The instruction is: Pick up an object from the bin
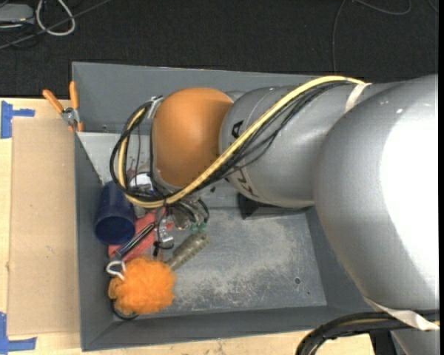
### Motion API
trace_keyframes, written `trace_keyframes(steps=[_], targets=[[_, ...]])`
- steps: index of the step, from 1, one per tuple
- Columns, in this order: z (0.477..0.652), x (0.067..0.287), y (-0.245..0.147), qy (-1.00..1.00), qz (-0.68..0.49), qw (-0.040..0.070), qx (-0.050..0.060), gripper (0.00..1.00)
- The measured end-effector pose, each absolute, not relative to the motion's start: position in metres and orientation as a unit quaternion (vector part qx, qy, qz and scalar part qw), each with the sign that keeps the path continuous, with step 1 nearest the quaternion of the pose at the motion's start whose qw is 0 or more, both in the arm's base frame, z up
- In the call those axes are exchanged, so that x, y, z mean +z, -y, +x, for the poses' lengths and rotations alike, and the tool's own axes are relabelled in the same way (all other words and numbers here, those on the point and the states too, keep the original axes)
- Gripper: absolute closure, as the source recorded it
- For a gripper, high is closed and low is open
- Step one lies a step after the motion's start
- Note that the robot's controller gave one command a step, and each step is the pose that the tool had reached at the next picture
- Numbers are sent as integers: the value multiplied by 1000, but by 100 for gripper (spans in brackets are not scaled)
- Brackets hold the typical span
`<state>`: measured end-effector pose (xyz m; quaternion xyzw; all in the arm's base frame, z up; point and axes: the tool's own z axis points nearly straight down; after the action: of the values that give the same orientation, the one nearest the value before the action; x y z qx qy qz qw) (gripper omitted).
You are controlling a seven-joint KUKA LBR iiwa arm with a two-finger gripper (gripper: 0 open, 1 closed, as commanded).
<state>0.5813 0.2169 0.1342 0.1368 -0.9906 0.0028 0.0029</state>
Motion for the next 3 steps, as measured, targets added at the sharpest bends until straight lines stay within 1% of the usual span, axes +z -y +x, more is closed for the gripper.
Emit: trace_keyframes(steps=[1, 2, 3], targets=[[556, 200, -215, 989, 145, 7, 3, 0], [584, 177, -213, 994, 107, -3, 1, 0], [567, 149, -192, 994, 111, 8, 4, 0]])
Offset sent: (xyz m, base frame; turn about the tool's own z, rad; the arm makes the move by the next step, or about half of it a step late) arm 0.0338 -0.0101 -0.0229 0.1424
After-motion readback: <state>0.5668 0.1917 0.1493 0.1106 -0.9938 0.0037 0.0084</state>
